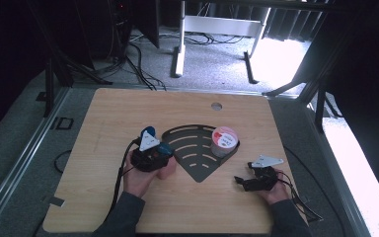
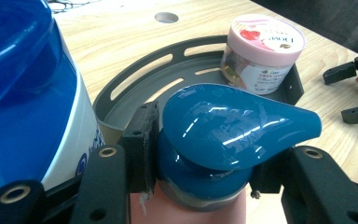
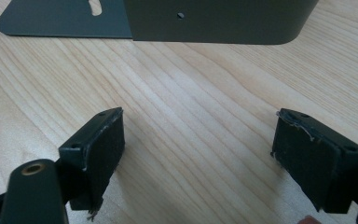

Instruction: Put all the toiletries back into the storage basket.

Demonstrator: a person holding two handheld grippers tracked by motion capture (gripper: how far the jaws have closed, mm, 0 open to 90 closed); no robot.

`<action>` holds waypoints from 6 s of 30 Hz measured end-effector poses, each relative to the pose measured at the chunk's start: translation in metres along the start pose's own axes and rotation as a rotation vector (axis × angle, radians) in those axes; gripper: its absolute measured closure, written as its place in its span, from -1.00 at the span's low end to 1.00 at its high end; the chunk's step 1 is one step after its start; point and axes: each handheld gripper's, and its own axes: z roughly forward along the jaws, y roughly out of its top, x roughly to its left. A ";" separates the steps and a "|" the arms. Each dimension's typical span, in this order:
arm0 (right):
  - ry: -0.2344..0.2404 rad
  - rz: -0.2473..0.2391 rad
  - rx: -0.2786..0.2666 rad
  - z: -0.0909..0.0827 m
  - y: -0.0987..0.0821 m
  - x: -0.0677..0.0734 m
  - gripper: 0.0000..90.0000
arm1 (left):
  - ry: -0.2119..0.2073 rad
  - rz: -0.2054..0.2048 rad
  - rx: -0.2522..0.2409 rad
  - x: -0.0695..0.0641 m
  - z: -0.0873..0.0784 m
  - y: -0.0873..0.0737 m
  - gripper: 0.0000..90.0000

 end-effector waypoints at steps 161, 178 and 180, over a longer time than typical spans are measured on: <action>0.008 -0.011 0.000 0.000 0.000 0.000 -0.63 | 0.028 0.010 -0.003 -0.030 0.065 0.084 0.17; 0.011 -0.012 0.000 0.000 0.000 0.000 -0.63 | 0.051 -0.003 0.011 -0.029 0.089 0.090 0.17; 0.011 -0.013 0.000 0.000 0.000 0.000 -0.63 | 0.050 -0.004 0.007 -0.029 0.091 0.090 0.17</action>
